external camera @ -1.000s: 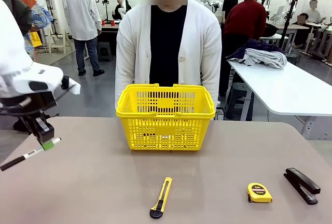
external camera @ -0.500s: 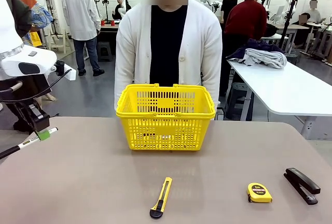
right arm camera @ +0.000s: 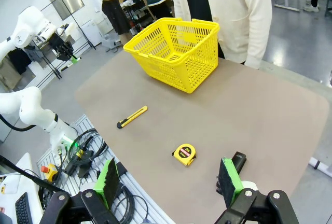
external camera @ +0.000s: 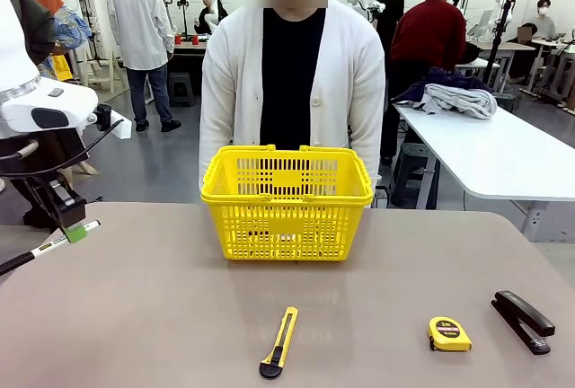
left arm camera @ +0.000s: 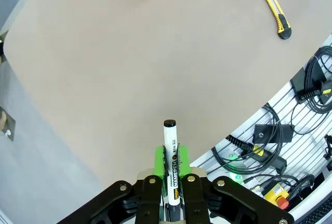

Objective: Place the items the person wants into the basket.
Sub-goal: Pick up the item the person points to and place it in the Market Basket.

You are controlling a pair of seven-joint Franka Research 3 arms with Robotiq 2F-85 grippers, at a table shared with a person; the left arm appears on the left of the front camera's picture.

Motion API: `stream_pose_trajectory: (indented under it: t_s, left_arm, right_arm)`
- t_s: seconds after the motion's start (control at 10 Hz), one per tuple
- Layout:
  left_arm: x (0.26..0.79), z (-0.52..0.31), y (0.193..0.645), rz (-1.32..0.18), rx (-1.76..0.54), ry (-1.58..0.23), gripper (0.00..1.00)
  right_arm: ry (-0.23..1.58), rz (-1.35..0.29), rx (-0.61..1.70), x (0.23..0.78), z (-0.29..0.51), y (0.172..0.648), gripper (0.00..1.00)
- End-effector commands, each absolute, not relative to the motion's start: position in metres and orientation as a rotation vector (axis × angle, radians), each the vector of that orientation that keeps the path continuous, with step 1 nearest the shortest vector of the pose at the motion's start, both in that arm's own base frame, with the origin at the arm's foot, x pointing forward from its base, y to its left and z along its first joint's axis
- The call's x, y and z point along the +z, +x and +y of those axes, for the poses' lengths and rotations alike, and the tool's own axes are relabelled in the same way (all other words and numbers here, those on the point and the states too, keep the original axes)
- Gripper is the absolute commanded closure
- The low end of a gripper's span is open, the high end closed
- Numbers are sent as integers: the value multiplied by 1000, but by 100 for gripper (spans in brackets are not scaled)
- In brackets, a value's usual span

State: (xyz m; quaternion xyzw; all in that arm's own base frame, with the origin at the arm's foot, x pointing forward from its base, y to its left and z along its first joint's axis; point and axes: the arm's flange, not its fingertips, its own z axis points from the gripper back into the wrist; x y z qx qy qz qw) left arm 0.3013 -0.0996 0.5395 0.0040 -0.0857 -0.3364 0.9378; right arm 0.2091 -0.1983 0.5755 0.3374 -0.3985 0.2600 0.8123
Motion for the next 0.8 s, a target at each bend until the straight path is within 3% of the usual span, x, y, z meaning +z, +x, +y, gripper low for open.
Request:
stream_pose_trajectory:
  t_s: [0.0, 0.3, 0.4, 0.7]
  left_arm:
    - [539, -100, 301, -175, -687, 8, 89]
    - [595, -141, 363, -263, -1050, 55, 89]
    - [608, -153, 382, -284, -1079, 83, 89]
    - [628, -233, 448, -237, -1289, 149, 89]
  right_arm:
    - [736, -876, 566, 577, -198, 211, 0]
    - [736, -876, 566, 577, -198, 211, 0]
    - [736, -876, 566, 577, -198, 211, 0]
    - [736, -876, 566, 577, -198, 211, 0]
